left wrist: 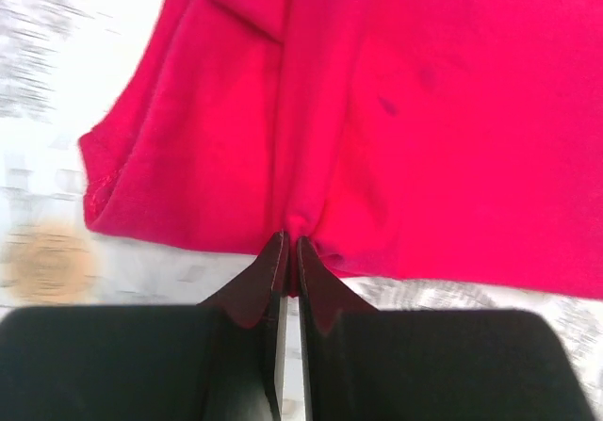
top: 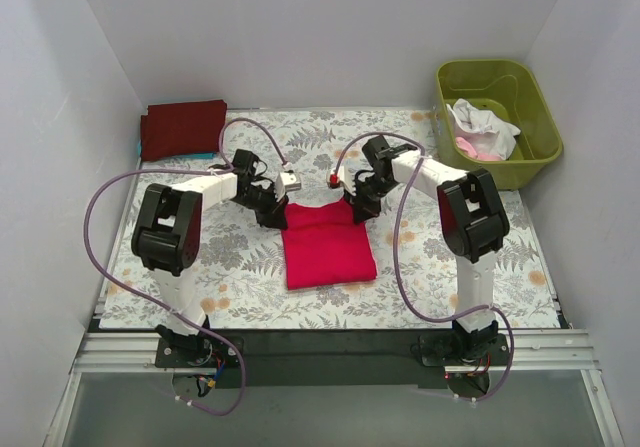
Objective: Fold and stack the t-shirts
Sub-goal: Fold the tshirt
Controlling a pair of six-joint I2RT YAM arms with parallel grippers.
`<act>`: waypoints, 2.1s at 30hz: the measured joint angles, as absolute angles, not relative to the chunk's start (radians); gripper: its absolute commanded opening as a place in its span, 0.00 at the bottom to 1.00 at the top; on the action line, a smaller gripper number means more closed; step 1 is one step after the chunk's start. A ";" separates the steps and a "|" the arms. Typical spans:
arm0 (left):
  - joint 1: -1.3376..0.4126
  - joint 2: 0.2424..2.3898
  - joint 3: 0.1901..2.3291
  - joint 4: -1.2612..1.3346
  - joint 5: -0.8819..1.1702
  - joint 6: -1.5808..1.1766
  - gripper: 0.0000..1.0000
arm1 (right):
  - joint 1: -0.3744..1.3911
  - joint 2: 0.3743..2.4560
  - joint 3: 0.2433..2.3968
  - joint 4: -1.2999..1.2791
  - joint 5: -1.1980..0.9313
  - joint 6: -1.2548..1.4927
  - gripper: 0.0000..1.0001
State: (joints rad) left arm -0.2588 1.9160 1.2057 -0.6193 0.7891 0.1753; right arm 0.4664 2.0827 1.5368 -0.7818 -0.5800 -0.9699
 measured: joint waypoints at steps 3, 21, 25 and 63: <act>-0.272 1.870 1.145 -0.647 0.799 0.179 0.00 | 0.479 2.004 1.420 -0.754 -0.592 -0.949 0.01; -0.421 1.578 1.104 -0.736 0.855 0.109 0.48 | 0.443 1.789 1.431 -0.827 -0.817 -0.547 0.15; -0.518 1.613 1.101 -0.605 0.823 0.053 0.45 | 0.409 1.950 1.551 -0.805 -0.876 -0.436 0.09; -0.628 1.789 1.082 -0.466 0.743 0.088 0.00 | 0.500 2.201 1.557 -0.683 -1.027 -0.207 0.04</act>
